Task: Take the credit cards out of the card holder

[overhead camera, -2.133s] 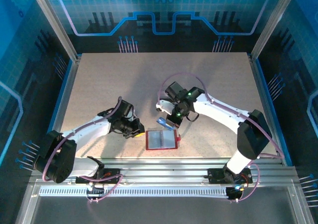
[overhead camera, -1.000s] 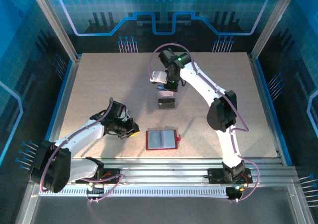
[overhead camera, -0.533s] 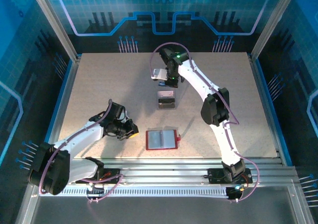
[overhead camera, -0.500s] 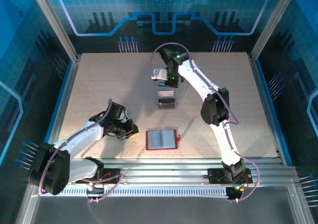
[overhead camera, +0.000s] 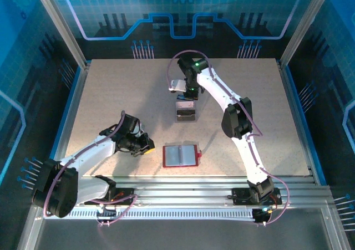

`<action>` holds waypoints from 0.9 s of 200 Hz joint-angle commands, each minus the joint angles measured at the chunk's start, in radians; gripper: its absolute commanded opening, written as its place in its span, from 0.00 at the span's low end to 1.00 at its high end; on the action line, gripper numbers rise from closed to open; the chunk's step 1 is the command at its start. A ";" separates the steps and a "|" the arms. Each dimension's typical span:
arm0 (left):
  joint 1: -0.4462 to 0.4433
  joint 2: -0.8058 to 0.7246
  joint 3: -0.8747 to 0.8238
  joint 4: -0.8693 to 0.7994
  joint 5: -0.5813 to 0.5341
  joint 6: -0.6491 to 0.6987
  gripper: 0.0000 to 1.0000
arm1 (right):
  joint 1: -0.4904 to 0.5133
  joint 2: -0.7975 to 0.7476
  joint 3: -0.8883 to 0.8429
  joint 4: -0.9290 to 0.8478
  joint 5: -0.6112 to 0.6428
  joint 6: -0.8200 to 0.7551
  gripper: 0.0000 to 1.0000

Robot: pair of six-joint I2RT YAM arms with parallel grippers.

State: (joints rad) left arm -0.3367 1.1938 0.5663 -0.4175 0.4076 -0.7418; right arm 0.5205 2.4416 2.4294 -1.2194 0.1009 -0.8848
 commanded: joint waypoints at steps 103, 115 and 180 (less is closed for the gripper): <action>0.009 0.005 0.014 -0.024 0.022 -0.013 0.12 | -0.015 -0.060 -0.027 0.118 0.046 0.036 0.20; 0.009 0.005 0.014 -0.019 0.025 -0.013 0.12 | -0.014 -0.080 -0.042 0.119 0.031 0.052 0.20; 0.008 0.072 0.012 0.044 0.088 0.009 0.08 | -0.005 -0.274 -0.254 0.202 -0.083 0.335 0.21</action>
State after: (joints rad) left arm -0.3367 1.2297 0.5667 -0.4088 0.4377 -0.7406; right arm 0.5159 2.2761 2.2391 -1.0618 0.0883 -0.7288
